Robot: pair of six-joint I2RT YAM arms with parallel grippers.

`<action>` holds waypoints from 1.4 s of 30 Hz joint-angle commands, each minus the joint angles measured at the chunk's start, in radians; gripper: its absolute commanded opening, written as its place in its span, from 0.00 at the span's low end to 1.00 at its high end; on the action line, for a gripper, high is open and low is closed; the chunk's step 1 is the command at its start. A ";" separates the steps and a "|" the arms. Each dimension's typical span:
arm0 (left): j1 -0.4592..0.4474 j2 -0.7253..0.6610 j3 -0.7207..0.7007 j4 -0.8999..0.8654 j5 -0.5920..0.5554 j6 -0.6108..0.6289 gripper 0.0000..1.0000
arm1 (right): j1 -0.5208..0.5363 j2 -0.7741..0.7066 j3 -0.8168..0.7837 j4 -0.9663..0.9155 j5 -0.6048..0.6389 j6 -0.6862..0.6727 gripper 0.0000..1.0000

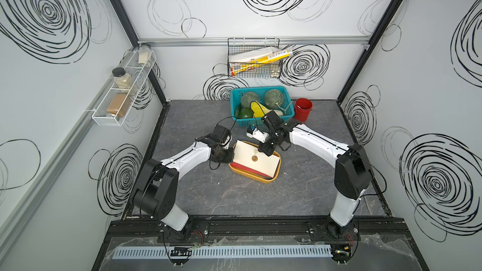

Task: Put the sealed envelopes into the storage box
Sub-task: Adjust the storage box at the center of the board, then reset both arms

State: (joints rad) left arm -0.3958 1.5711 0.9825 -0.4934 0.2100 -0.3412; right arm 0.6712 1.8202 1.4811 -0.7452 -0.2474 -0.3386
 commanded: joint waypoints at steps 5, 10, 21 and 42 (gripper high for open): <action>0.038 -0.060 -0.053 0.118 0.100 -0.120 0.07 | 0.014 -0.020 -0.025 0.026 0.057 0.023 0.30; 0.039 -0.068 -0.054 0.119 0.084 -0.136 0.06 | 0.013 -0.054 0.004 0.049 0.119 0.068 0.37; 0.016 -0.038 -0.073 0.252 -0.034 -0.411 0.05 | -0.168 -0.297 -0.066 0.203 0.260 0.510 1.00; 0.074 -0.214 0.119 0.177 -0.428 -0.121 0.99 | -0.426 -0.633 -0.638 0.630 0.659 0.519 1.00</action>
State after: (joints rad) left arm -0.3611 1.4235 1.1549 -0.3420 -0.0193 -0.5930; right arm 0.2813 1.2335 0.9318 -0.3000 0.2684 0.2272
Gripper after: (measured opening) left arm 0.991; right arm 0.996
